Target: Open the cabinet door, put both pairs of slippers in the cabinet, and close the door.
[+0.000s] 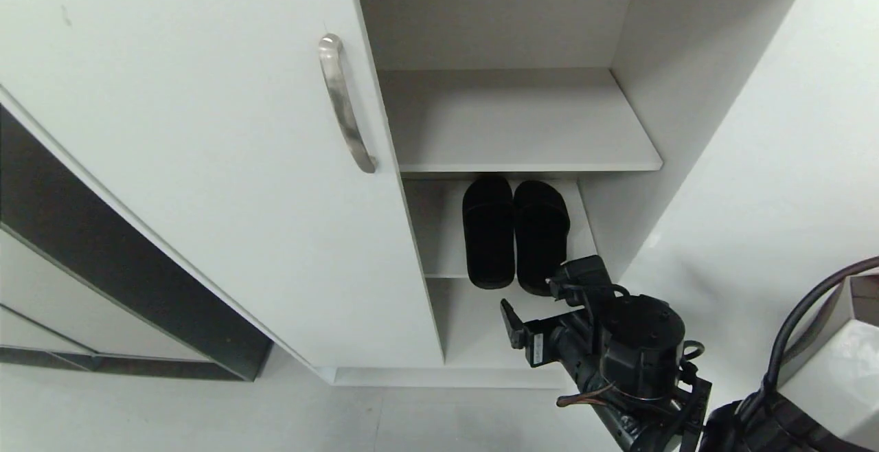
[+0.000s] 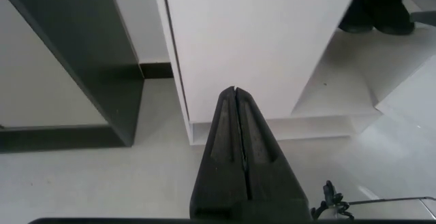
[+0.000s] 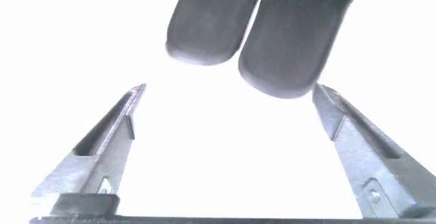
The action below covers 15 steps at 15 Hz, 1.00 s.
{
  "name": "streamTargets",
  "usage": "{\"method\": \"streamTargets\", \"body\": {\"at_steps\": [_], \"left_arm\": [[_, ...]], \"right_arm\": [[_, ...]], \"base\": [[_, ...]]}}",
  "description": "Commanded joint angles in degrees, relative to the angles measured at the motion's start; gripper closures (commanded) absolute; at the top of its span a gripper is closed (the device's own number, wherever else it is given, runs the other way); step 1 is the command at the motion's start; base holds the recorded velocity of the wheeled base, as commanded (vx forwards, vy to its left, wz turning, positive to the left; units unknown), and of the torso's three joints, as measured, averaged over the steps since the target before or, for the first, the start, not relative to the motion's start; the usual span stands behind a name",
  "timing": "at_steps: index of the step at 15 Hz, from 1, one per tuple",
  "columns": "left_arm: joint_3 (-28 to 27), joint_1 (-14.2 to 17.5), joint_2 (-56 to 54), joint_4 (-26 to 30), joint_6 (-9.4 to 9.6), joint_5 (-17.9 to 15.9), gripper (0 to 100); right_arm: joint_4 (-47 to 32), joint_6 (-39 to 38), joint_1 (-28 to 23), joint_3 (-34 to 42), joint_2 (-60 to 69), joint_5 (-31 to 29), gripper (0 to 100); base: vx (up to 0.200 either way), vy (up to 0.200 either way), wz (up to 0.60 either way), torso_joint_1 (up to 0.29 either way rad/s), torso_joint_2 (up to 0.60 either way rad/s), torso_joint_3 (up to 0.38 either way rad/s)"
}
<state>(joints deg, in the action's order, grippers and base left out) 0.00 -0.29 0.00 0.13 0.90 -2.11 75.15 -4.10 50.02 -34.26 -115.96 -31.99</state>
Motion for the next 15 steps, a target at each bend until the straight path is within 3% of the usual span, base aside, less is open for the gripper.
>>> {"method": "streamTargets", "body": {"at_steps": [1,3,15], "left_arm": [[0.0,0.0,0.1,0.0,-0.02,0.0,100],[0.0,0.0,0.1,0.0,0.06,0.0,100],[0.0,0.0,0.1,0.0,0.15,0.0,100]], "right_arm": [[0.9,0.1,0.7,1.7,1.8,0.0,100],[1.7,0.3,0.6,2.4,1.8,0.0,100],[1.5,2.0,1.0,1.8,0.8,2.5,100]], "base": [[-0.2,0.0,0.0,-0.002,0.0,0.002],[-0.2,0.0,0.0,0.005,0.0,0.005],[0.0,0.0,0.0,0.001,0.0,0.008]]}}
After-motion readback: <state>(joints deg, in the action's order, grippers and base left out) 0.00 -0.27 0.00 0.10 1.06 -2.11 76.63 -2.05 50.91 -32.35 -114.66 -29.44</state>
